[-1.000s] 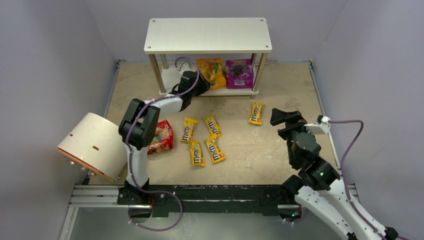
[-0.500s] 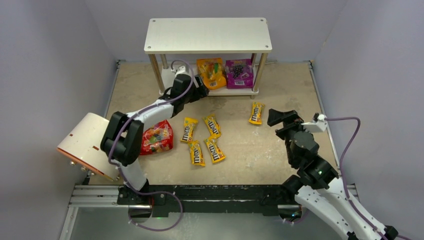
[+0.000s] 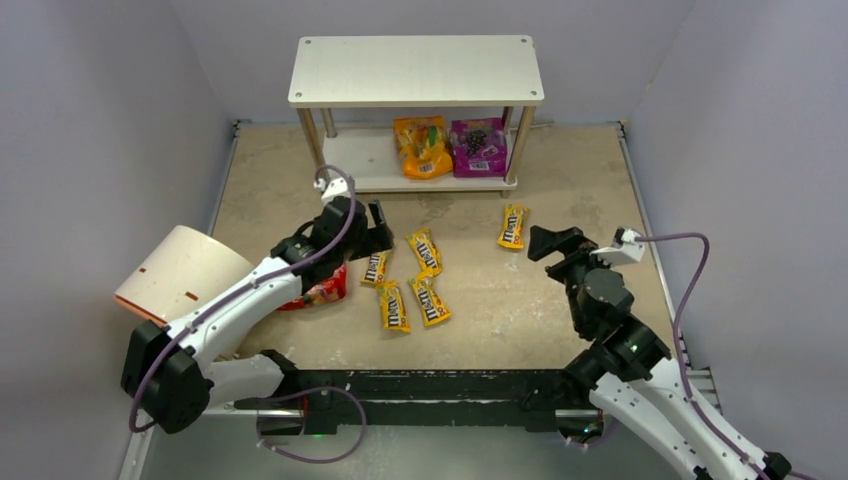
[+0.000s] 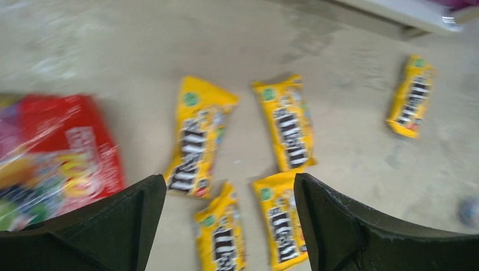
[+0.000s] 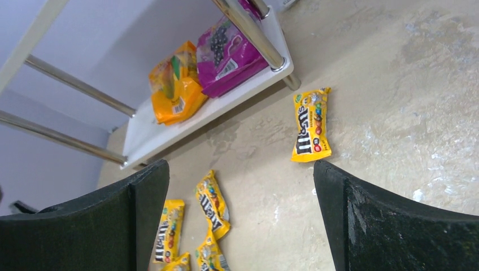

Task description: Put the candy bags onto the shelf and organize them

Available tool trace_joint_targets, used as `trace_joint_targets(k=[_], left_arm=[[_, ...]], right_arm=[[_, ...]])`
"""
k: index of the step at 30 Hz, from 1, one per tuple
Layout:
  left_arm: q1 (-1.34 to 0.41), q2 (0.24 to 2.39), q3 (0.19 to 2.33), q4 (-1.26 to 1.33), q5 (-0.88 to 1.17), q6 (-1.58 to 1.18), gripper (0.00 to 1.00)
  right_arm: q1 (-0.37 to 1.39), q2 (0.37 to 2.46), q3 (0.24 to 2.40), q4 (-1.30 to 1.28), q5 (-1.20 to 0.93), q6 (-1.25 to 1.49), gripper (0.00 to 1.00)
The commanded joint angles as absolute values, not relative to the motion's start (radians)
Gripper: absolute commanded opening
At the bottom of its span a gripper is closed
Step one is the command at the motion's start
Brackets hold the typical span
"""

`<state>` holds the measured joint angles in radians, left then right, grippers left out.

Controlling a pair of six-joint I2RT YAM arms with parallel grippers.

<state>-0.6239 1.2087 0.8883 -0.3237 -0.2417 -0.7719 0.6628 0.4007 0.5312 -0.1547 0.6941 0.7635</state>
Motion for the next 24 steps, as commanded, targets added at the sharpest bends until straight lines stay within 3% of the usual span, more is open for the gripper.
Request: trace_joint_targets(k=[1, 7, 17, 22, 24], left_arm=[[-0.616, 1.146, 0.870, -0.705, -0.513, -0.914, 0.88], [-0.614, 1.152, 0.869, -0.864, -0.528, -0.937, 0.86], [-0.599, 1.255, 0.787, -0.736, -0.476, -0.836, 0.84], [-0.596, 1.340, 0.797, -0.753, -0.489, -0.837, 0.71], [-0.595, 1.357, 0.795, -0.769, -0.517, -0.850, 0.58]], right_arm=[[0.667, 0.459, 0.545, -0.117, 0.656, 0.685, 0.99], [0.667, 0.526, 0.538, -0.105, 0.633, 0.679, 0.99], [0.667, 0.549, 0.492, -0.020, 0.585, 0.661, 0.99], [0.667, 0.524, 0.483, -0.049, 0.609, 0.673, 0.99], [0.667, 0.514, 0.471, -0.045, 0.625, 0.680, 0.99]])
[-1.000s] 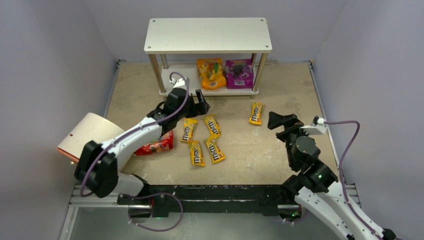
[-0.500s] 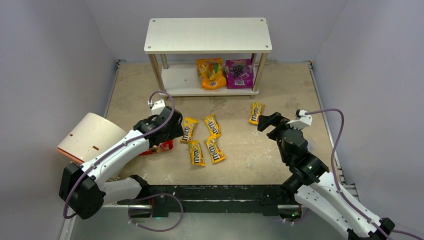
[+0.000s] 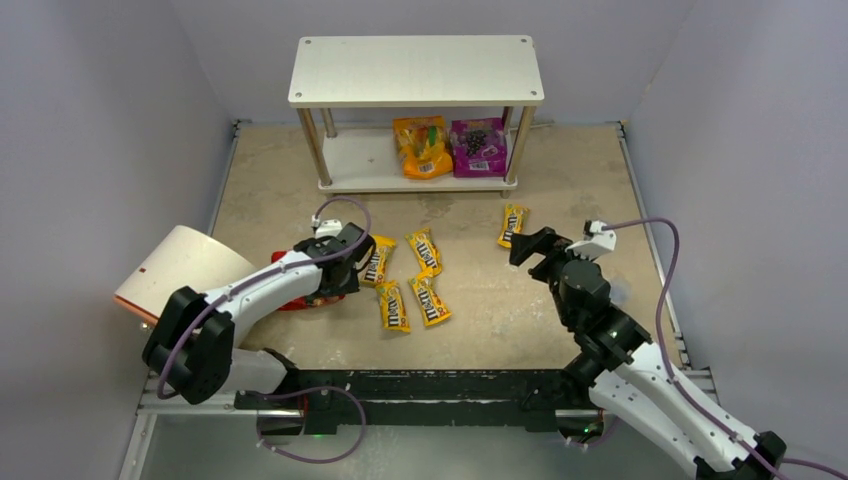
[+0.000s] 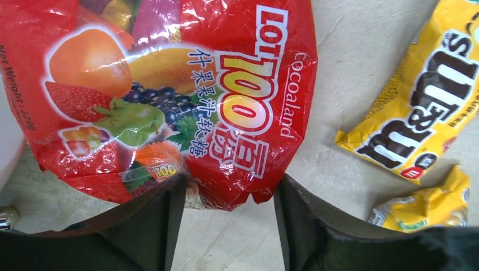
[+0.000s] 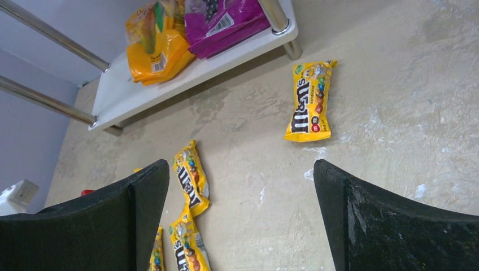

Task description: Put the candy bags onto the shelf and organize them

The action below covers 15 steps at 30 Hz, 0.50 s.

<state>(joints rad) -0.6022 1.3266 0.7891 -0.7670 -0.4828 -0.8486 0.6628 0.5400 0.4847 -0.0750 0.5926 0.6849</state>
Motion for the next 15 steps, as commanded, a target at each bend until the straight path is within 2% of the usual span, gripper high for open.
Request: trace_joint_targets(k=[1, 4, 6, 7, 12, 15], left_arm=[[-0.595, 1.363, 0.793, -0.770, -0.519, -0.851, 0.52], [-0.595, 1.366, 0.787, -0.762, -0.503, -0.855, 0.35], [-0.595, 1.355, 0.777, -0.753, -0.500, -0.851, 0.09], [-0.595, 1.347, 0.775, -0.743, -0.495, -0.841, 0.00], [-0.594, 1.269, 0.775, -0.663, -0.371, -0.750, 0.00], [-0.595, 1.145, 0.766, -0.562, -0.254, -0.697, 0.00]], right_arm=[[0.668, 0.510, 0.465, -0.039, 0.631, 0.683, 0.99], [0.667, 0.509, 0.459, -0.023, 0.629, 0.684, 0.99], [0.667, 0.518, 0.465, -0.019, 0.620, 0.677, 0.99], [0.667, 0.523, 0.468, -0.015, 0.609, 0.668, 0.99], [0.667, 0.534, 0.460, 0.089, 0.483, 0.527, 0.99], [0.667, 0.536, 0.425, 0.174, 0.373, 0.488, 0.99]])
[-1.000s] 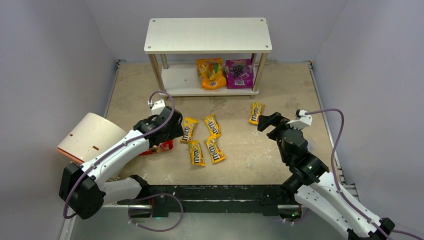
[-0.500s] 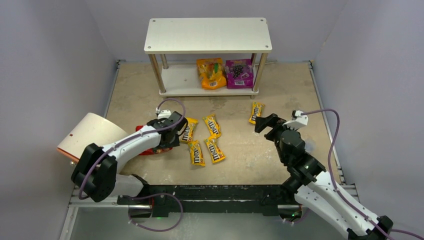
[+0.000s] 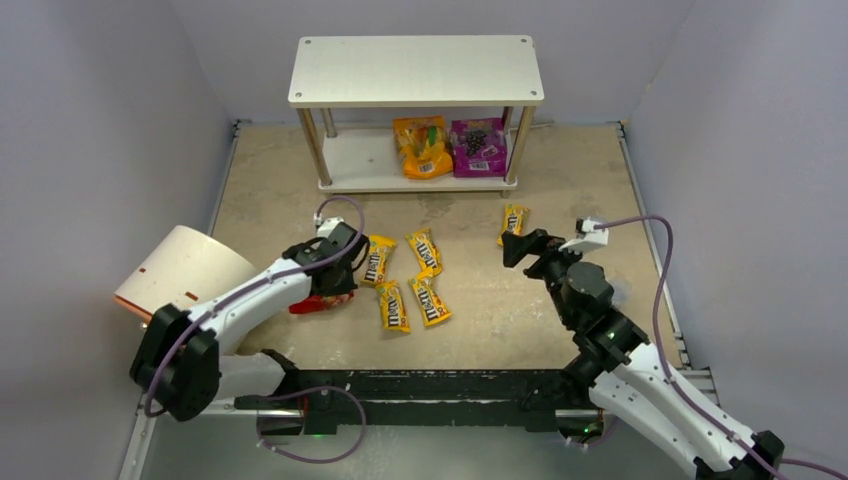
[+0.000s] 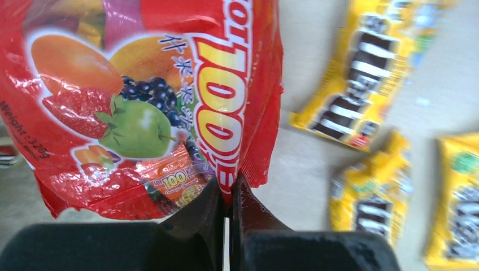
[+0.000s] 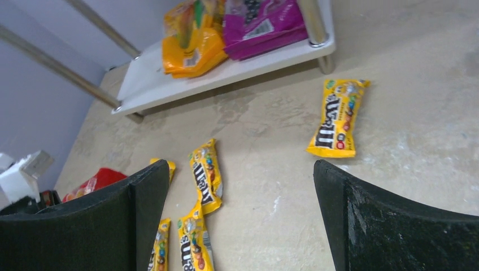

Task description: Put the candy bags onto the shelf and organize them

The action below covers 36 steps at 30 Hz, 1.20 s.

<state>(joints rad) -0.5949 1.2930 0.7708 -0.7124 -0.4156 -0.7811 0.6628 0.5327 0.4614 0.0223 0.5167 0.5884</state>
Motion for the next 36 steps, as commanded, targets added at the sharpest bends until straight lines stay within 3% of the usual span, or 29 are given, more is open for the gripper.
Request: trace_joint_targets(k=[1, 6, 11, 19, 25, 29, 36], left_arm=[[-0.595, 1.097, 0.755, -0.512, -0.201, -0.666, 0.00], [-0.595, 0.856, 0.739, -0.363, -0.026, -0.586, 0.00], [-0.594, 0.727, 0.722, -0.240, 0.018, -0.600, 0.00], [-0.599, 0.835, 0.723, 0.029, 0.002, -0.921, 0.00], [-0.669, 0.994, 0.862, -0.048, -0.120, -1.023, 0.00], [-0.719, 1.026, 0.873, -0.029, -0.178, -1.086, 0.00], [-0.749, 1.035, 0.885, -0.036, -0.238, -1.171, 0.00]], right_arm=[[0.667, 0.539, 0.411, 0.212, 0.318, 0.477, 0.99], [0.667, 0.603, 0.382, 0.366, 0.083, 0.396, 0.99], [0.666, 0.729, 0.484, 0.315, -0.008, 0.424, 0.99], [0.687, 0.951, 0.568, 0.485, -0.345, 0.348, 0.99], [0.863, 1.101, 0.641, 0.552, -0.163, 0.232, 0.99], [0.875, 1.192, 0.676, 0.622, 0.018, 0.336, 0.99], [0.879, 1.326, 0.726, 0.663, 0.156, 0.411, 0.98]])
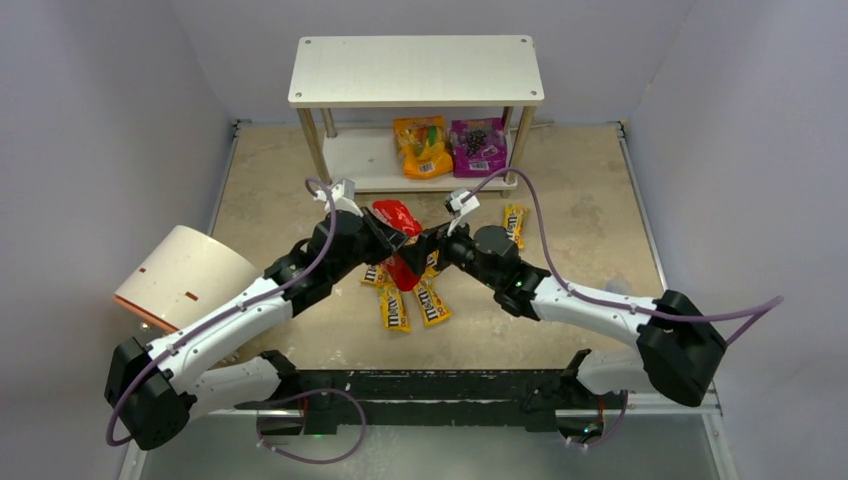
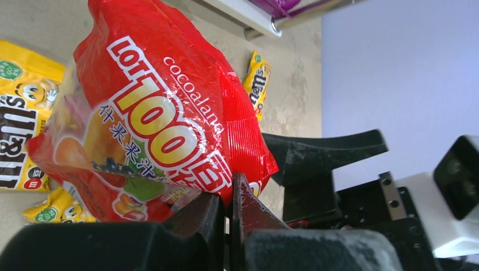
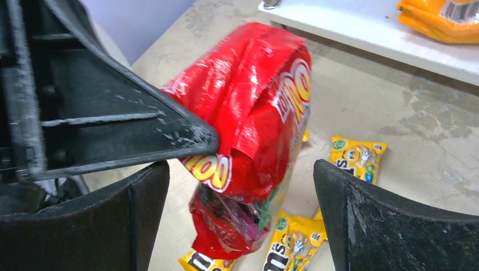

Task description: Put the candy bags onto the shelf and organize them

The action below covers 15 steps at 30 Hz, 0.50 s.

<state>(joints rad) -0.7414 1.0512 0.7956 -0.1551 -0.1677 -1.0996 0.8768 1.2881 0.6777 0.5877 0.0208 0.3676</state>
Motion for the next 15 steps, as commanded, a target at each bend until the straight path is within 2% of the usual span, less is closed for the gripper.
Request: trace_joint_targets(k=[1, 9, 15], left_arm=[[-0.750, 1.033, 0.888, -0.046, -0.252, -1.180, 0.00], [-0.753, 1.042, 0.908, -0.048, -0.296, -1.220, 0.00], [-0.754, 1.054, 0.899, 0.039, -0.260, -1.243, 0.00]], right_arm=[[0.879, 1.335, 0.726, 0.664, 0.160, 0.421, 0.98], [0.904, 1.395, 0.682, 0.795, 0.087, 0.429, 0.98], [0.912, 1.478, 0.677, 0.973, 0.142, 0.471, 0.95]])
